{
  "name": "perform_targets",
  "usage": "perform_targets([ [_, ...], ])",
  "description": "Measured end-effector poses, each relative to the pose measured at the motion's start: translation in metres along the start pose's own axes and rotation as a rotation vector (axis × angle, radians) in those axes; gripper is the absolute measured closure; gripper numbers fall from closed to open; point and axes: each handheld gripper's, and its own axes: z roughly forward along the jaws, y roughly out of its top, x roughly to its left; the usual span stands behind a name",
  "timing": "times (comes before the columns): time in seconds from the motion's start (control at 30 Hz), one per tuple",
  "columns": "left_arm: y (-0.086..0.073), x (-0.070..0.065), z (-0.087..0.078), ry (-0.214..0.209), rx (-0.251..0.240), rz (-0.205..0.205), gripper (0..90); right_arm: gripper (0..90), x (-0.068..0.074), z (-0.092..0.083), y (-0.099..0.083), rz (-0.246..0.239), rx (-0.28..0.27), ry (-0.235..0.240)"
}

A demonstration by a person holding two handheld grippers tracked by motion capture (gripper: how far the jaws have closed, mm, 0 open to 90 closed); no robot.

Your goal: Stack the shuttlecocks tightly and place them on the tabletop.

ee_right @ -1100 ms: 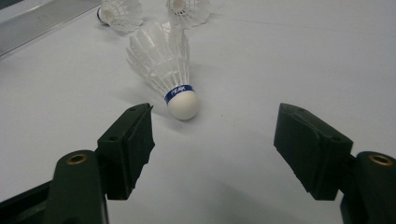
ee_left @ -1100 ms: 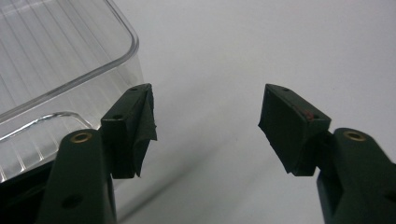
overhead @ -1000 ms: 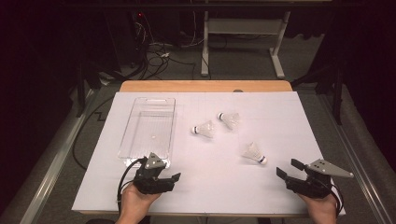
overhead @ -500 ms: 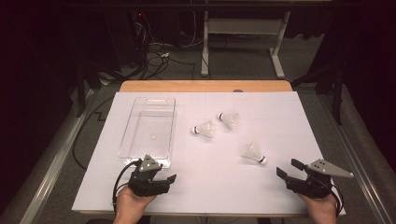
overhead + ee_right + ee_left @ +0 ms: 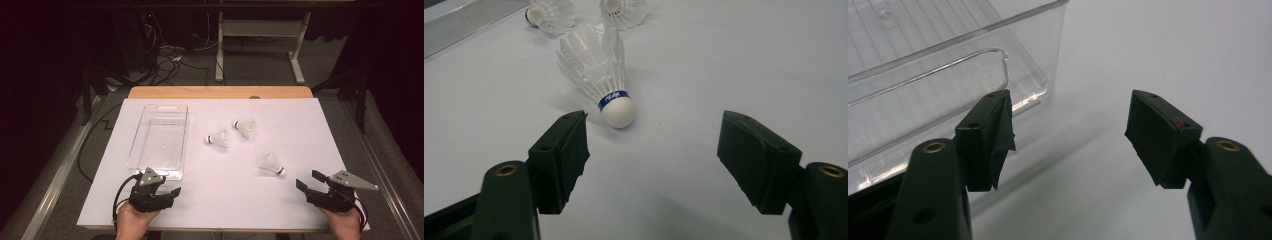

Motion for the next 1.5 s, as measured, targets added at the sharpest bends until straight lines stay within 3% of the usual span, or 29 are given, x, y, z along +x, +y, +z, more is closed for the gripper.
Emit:
perform_targets([
  [1.5,-0.018,0.027,-0.019,0.065,-0.072,-0.062,34.8,28.7,0.0,0.0,0.0,0.005,0.003,-0.004],
])
